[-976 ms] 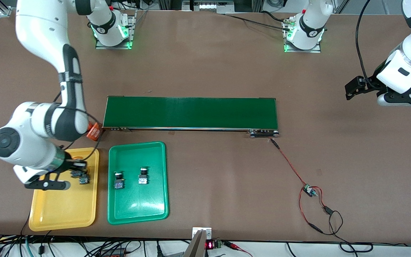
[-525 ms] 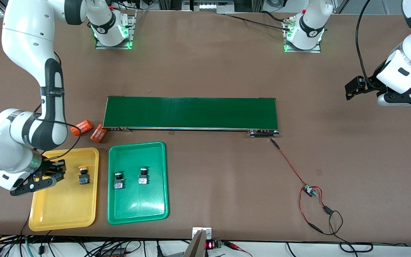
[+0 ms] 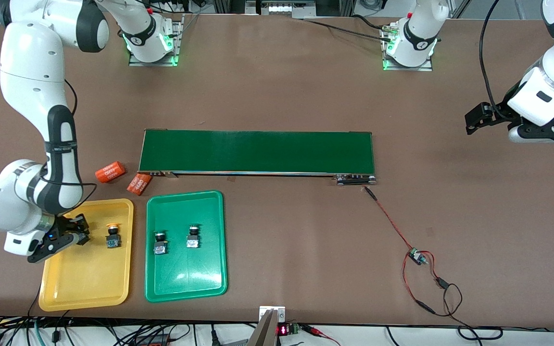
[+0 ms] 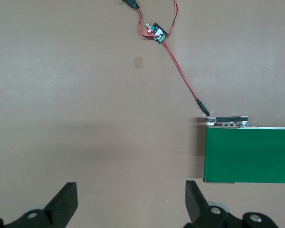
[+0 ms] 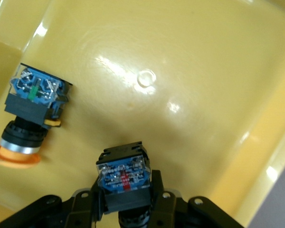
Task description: Sort buttons by color to trays
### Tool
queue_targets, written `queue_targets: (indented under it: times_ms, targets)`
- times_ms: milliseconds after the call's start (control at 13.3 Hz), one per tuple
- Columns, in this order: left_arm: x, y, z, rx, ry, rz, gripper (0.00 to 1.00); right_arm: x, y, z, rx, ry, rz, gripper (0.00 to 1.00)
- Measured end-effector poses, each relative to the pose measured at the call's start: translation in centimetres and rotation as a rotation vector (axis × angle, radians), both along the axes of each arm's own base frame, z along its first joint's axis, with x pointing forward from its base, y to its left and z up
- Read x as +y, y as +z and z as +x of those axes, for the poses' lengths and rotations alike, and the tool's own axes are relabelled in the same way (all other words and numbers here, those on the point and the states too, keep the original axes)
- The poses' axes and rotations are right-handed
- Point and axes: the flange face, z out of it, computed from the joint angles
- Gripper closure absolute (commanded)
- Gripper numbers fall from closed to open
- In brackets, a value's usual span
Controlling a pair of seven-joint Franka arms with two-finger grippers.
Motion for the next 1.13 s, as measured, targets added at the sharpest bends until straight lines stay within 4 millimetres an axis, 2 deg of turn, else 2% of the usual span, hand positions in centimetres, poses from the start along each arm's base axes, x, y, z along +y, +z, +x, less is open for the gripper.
queue_targets:
  times_ms: [75, 300, 450, 600, 750, 901, 976, 1126]
  targets:
    - [0.0, 0.0, 0.0, 0.000, 0.000, 0.000, 0.00, 0.6, -0.2, 0.2, -0.011, 0.018, 0.005, 0.00]
    - [0.0, 0.0, 0.0, 0.001, 0.000, 0.000, 0.00, 2.2, 0.8, 0.8, -0.032, 0.032, 0.022, 0.00]
    - [0.0, 0.0, 0.0, 0.001, 0.000, 0.000, 0.00, 2.2, 3.2, 0.9, -0.025, 0.001, 0.044, 0.00]
    - [0.0, 0.0, 0.0, 0.001, 0.000, 0.000, 0.00, 2.3, 8.1, 0.7, 0.005, -0.046, 0.084, 0.00]
    - [0.0, 0.0, 0.0, 0.002, 0.000, 0.000, 0.00, 2.4, 14.3, -0.2, 0.031, -0.137, 0.126, 0.00]
    - [0.0, 0.0, 0.0, 0.002, 0.000, 0.000, 0.00, 3.7, 19.6, -1.1, 0.042, -0.207, 0.137, 0.00]
    - [0.0, 0.0, 0.0, 0.003, 0.000, 0.000, 0.00, 4.8, 21.5, -1.6, 0.049, -0.238, 0.127, 0.00]
    - [0.0, 0.0, 0.0, 0.003, 0.000, 0.000, 0.00, 7.1, 23.7, -2.3, 0.071, -0.298, 0.100, 0.00]
